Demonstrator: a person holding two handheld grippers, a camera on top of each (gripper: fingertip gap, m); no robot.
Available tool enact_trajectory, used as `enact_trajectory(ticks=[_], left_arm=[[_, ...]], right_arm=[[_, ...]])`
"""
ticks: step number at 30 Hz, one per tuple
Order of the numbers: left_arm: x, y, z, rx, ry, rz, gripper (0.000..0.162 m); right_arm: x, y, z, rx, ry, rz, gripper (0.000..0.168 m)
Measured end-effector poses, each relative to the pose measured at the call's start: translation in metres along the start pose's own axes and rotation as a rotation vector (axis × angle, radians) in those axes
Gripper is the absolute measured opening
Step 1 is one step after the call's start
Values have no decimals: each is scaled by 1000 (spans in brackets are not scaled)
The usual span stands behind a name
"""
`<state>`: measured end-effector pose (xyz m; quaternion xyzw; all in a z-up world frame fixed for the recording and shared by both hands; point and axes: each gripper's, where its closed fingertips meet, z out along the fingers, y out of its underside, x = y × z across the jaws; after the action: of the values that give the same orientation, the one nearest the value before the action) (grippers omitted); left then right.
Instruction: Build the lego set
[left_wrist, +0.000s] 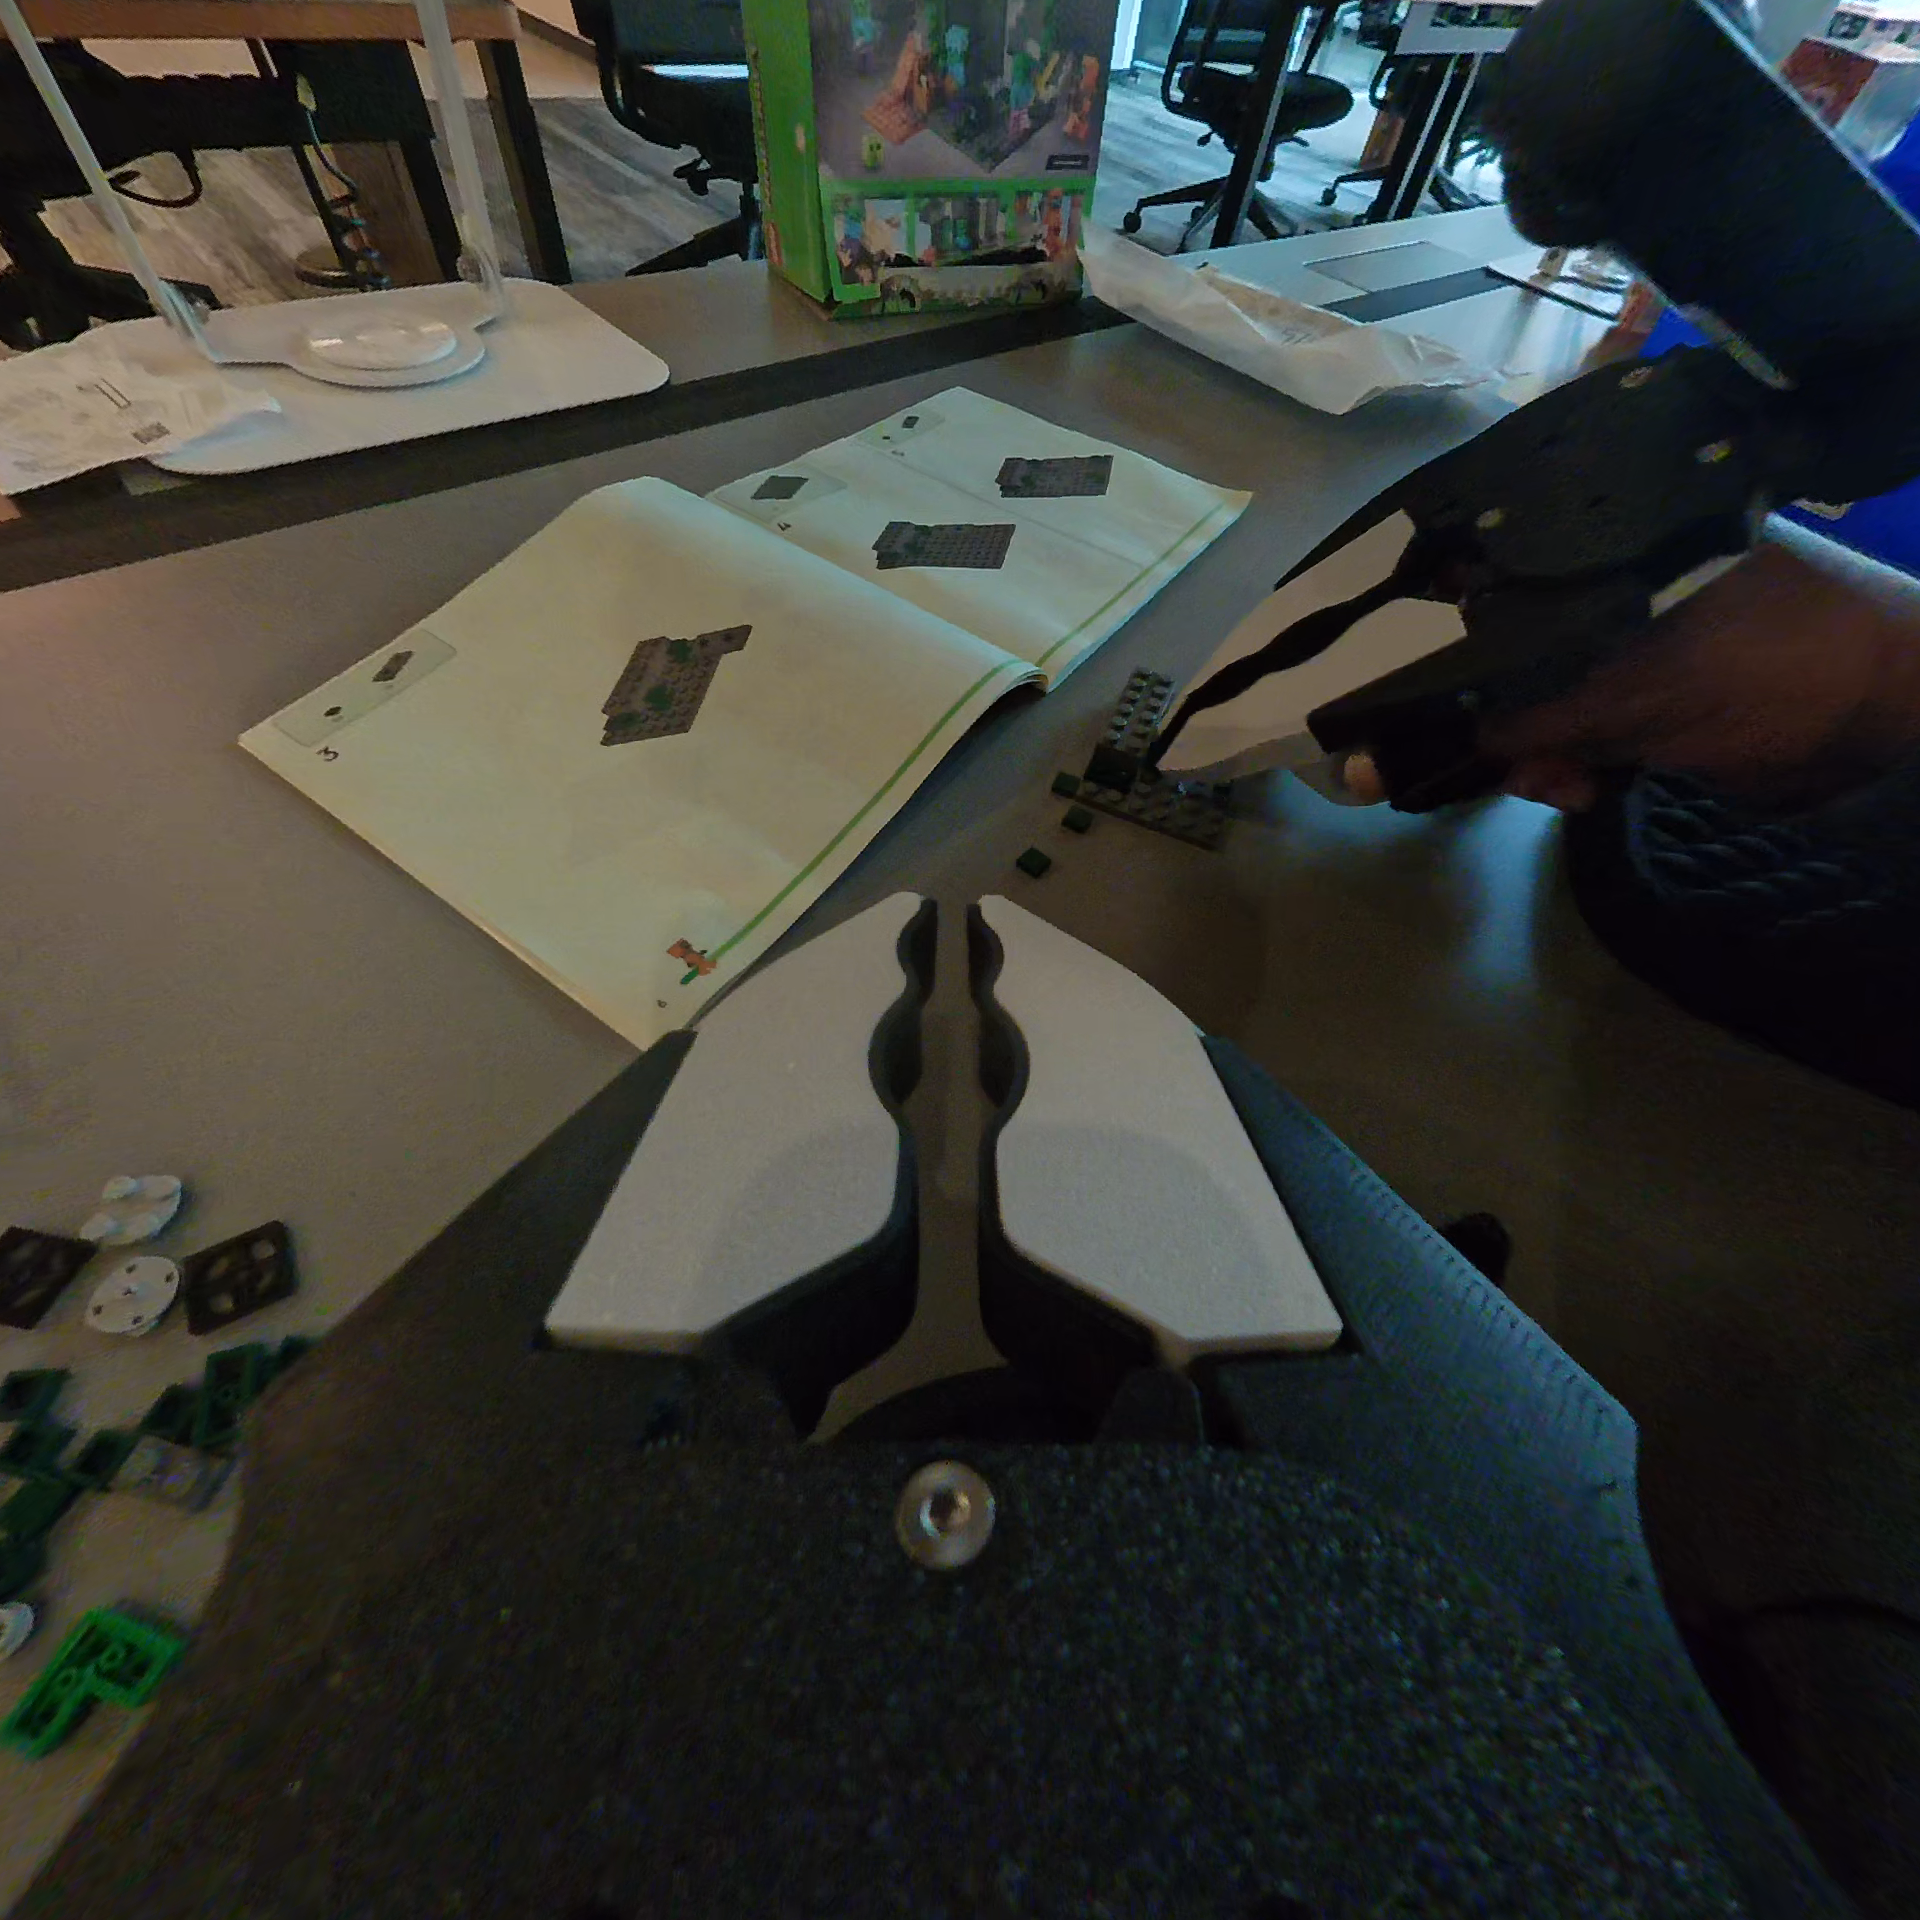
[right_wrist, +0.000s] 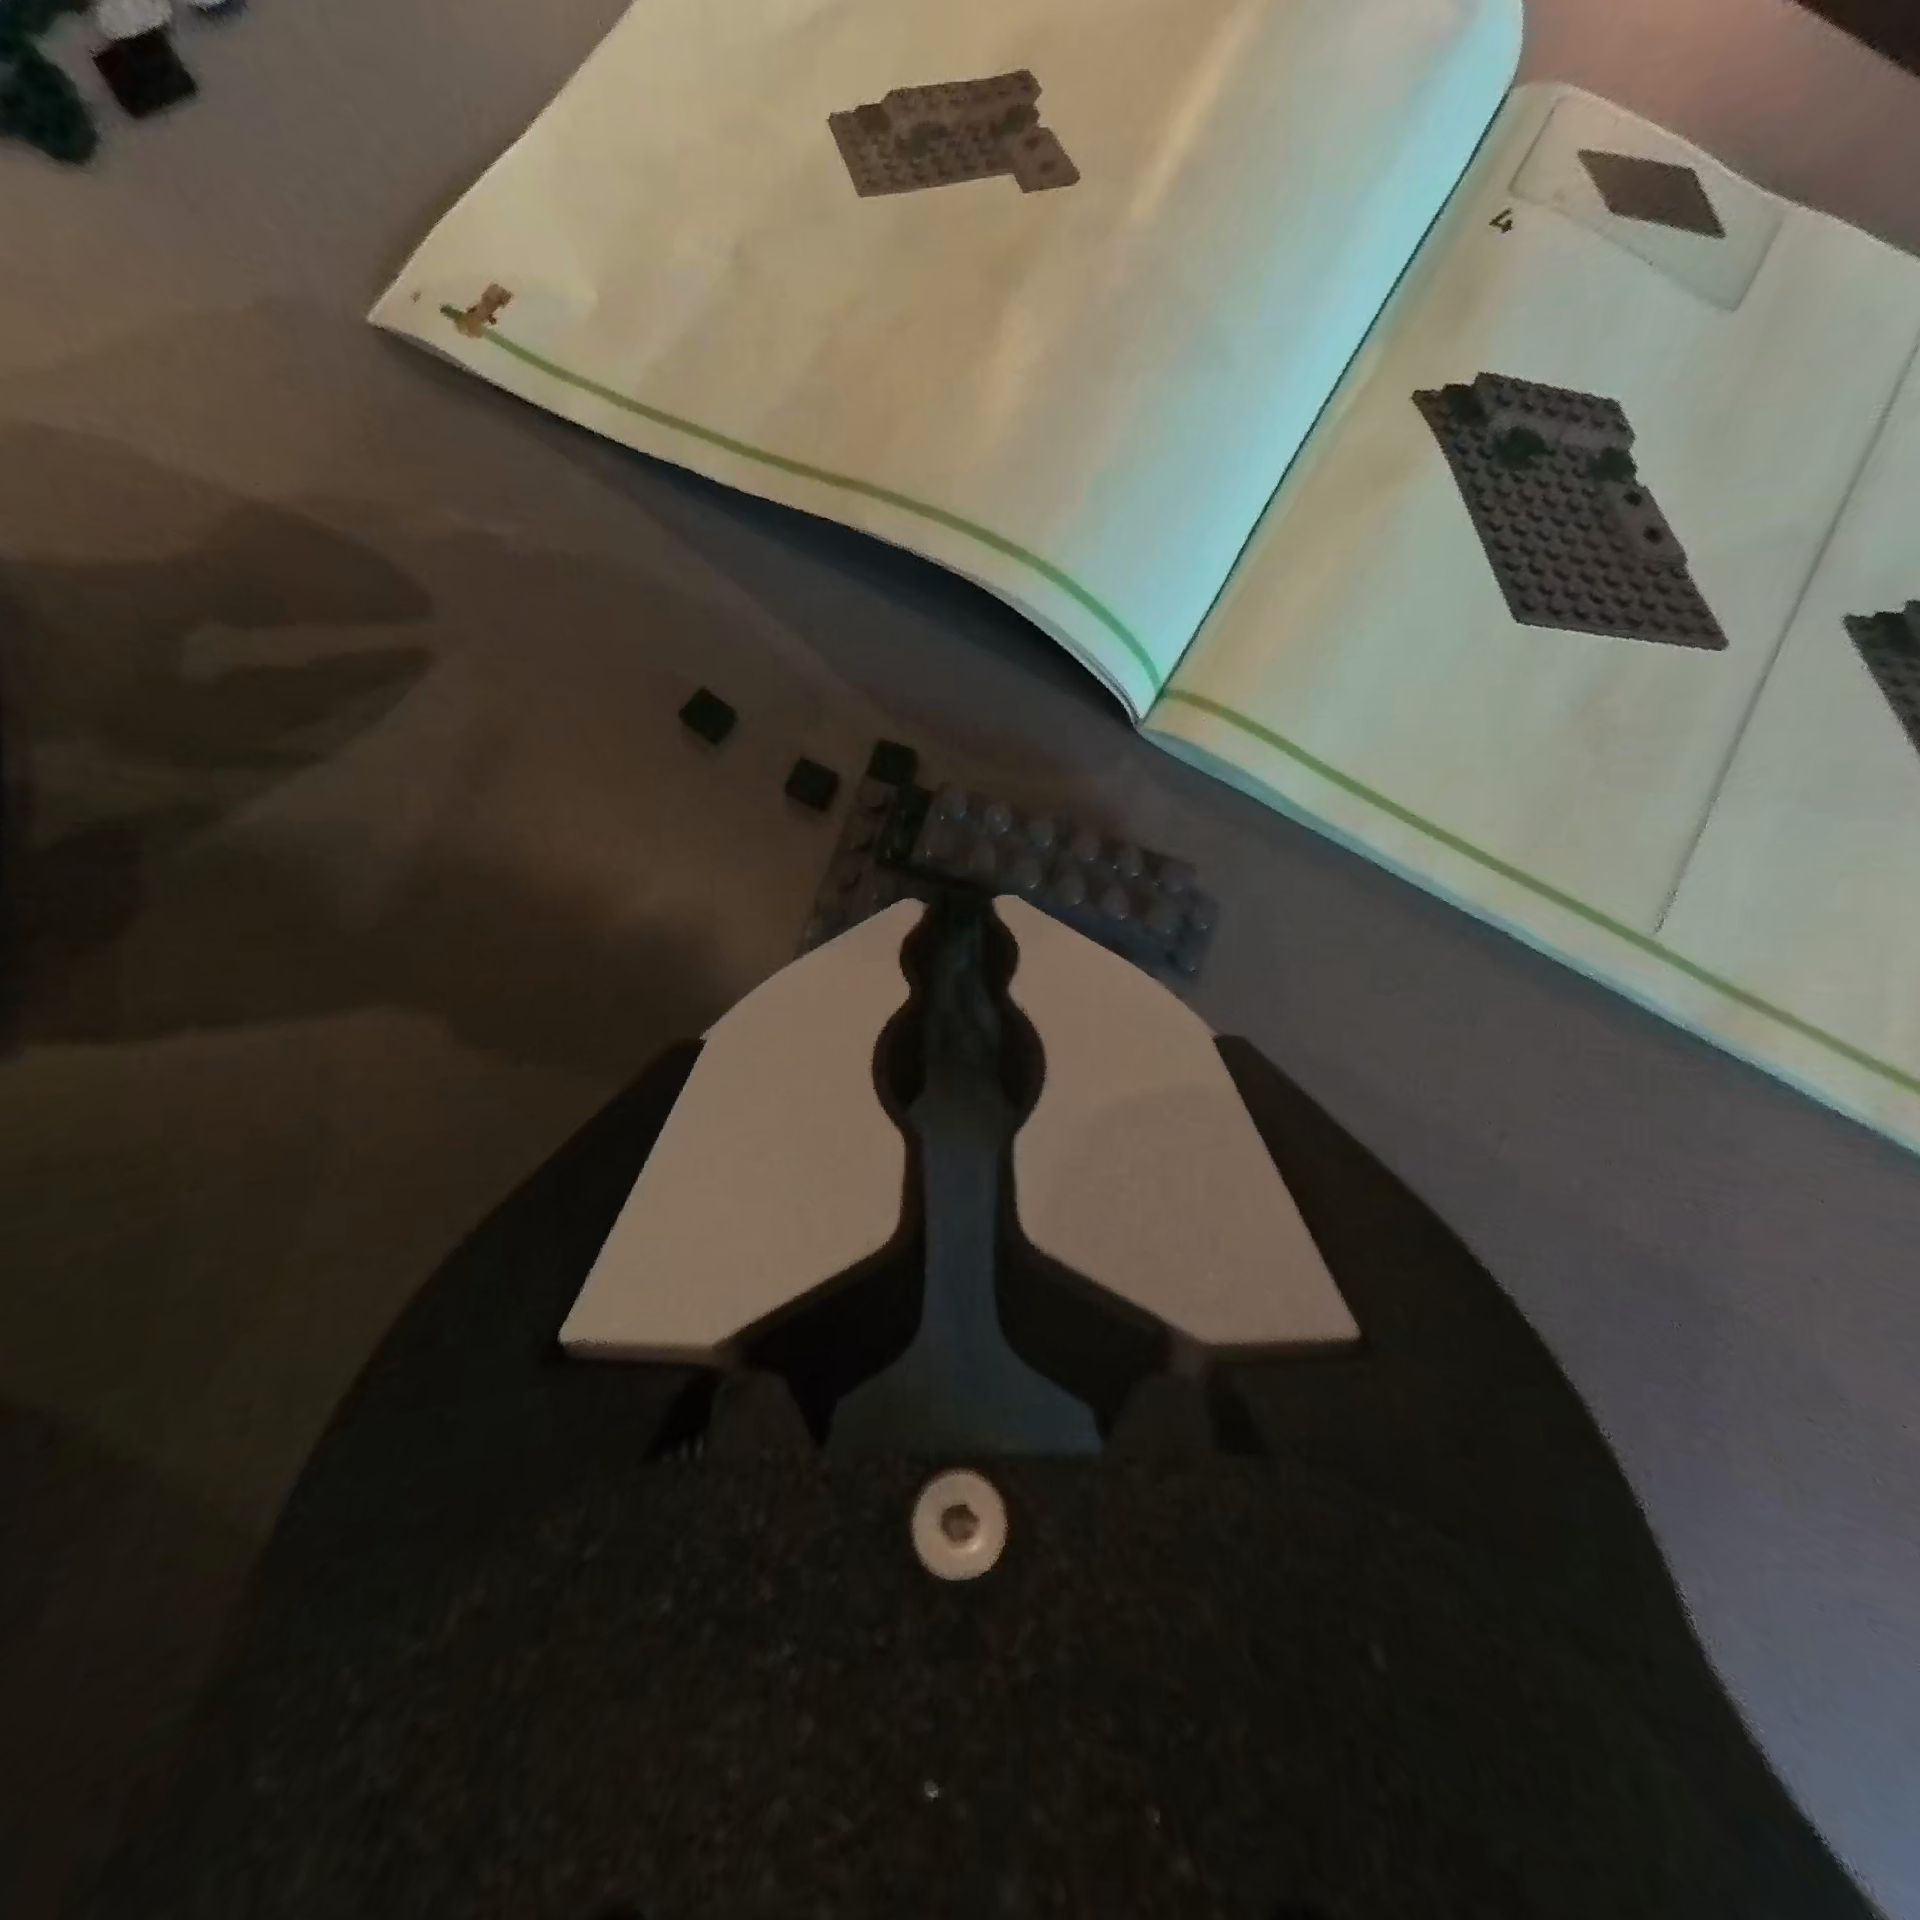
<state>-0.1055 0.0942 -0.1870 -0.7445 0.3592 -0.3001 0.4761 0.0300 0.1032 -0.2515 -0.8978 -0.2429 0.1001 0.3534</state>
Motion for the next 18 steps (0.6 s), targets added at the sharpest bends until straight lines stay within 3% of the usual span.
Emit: enact_trajectory(ticks=[6, 13, 18], left_arm=[[1, 0, 0, 3, 13, -6, 5], [2, 0, 0, 5, 16, -4, 5], [1, -1, -1, 9, 13, 0, 5]], right_arm=[[-1, -3, -1, 19, 3, -34, 3], [12, -8, -12, 33, 230, -408, 3], [6, -4, -4, -3, 226, -477, 4]])
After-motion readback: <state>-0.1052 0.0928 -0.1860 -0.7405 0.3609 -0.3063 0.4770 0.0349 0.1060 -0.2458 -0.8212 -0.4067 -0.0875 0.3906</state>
